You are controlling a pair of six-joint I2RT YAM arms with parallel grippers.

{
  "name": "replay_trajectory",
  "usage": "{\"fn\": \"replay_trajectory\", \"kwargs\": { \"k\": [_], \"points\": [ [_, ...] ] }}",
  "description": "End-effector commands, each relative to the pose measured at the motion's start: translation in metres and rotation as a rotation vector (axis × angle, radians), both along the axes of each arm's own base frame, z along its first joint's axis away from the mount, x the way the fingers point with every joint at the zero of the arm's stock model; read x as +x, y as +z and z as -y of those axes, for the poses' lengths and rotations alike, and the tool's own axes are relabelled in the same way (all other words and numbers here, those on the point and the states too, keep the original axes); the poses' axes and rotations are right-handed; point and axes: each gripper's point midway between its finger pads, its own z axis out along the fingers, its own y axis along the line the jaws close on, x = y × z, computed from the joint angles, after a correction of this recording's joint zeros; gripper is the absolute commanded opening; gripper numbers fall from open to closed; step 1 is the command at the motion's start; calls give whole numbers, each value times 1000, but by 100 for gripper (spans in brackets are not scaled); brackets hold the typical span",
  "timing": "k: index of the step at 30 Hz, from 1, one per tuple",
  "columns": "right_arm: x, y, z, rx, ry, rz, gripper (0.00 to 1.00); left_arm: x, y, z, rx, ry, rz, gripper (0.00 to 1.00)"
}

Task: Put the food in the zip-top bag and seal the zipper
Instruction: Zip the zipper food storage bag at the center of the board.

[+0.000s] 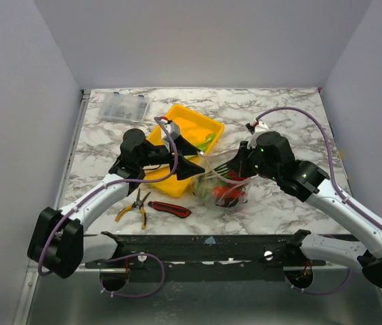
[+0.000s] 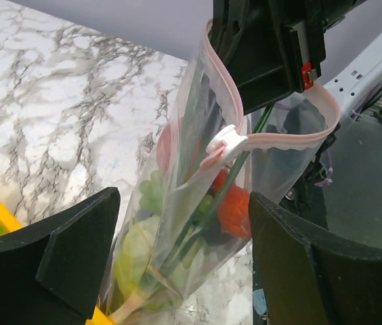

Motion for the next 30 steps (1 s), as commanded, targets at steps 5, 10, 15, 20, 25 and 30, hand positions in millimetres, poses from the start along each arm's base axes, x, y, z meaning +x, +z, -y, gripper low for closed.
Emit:
{"fn": "replay_trajectory", "kwargs": {
  "k": [5, 10, 15, 20, 25, 30],
  "points": [
    [-7, -6, 2, -40, 25, -41, 1, -19, 30, 12, -124, -227, 42, 58],
    [-12, -7, 4, -55, 31, -68, 3, -17, 31, 14, -166, -239, -8, 24],
    [-16, -1, 0, -32, 50, -81, 9, -15, 32, 16, -183, -254, -56, 0],
    [-18, 10, 1, -21, 54, -69, 26, -16, 43, 13, -240, -211, -103, 0],
    [-17, 21, 8, -53, 56, -32, 41, -6, 39, 12, -224, -108, -195, 0],
    [-16, 35, 10, -66, 67, -9, 52, -10, 37, 8, -216, -82, -202, 0]
  ]
}}
